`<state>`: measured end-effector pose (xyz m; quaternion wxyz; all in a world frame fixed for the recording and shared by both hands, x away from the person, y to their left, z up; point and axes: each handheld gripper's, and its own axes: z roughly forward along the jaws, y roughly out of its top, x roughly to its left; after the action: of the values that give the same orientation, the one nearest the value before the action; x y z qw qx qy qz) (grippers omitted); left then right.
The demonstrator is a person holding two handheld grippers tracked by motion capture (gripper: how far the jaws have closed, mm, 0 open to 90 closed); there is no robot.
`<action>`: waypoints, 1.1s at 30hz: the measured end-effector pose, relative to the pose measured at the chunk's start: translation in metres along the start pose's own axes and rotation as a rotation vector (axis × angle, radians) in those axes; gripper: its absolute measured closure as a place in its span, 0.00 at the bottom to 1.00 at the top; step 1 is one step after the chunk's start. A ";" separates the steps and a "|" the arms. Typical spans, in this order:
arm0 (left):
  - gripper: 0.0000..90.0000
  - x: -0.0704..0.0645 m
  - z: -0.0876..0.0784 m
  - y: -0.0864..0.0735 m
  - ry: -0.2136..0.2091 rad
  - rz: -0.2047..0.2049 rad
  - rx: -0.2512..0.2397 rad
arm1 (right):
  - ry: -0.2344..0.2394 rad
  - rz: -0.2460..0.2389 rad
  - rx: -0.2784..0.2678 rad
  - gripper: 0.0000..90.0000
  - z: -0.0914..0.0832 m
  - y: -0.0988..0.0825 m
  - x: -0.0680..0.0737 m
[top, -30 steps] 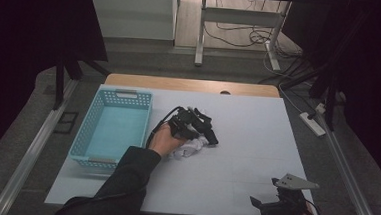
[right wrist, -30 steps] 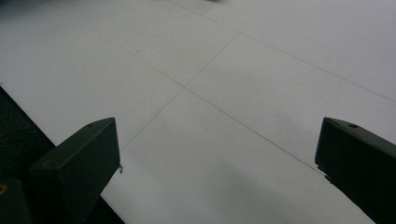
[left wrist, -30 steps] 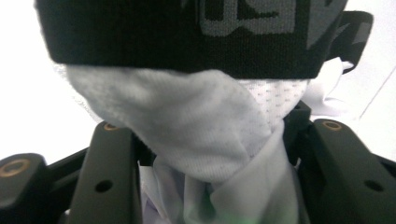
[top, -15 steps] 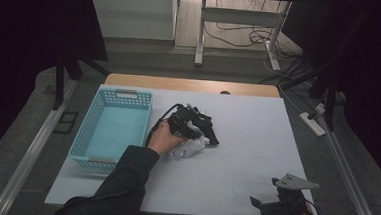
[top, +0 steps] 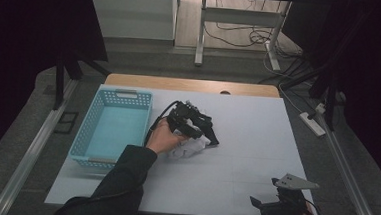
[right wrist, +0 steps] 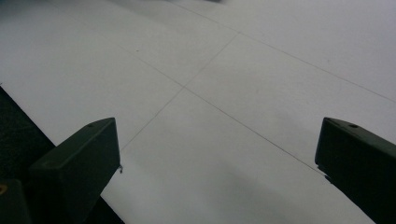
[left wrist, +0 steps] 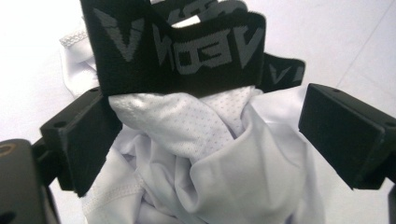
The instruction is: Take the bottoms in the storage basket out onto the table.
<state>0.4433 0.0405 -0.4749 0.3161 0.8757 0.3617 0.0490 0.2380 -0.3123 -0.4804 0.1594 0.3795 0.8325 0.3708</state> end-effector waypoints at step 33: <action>0.00 -0.003 -0.026 -0.016 -0.041 0.053 -0.094 | -0.002 -0.003 -0.003 0.00 0.000 0.000 0.001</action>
<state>0.4232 0.0610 -0.4630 0.3627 0.8701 0.3290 0.0562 0.2375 -0.3120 -0.4801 0.1613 0.3782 0.8325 0.3713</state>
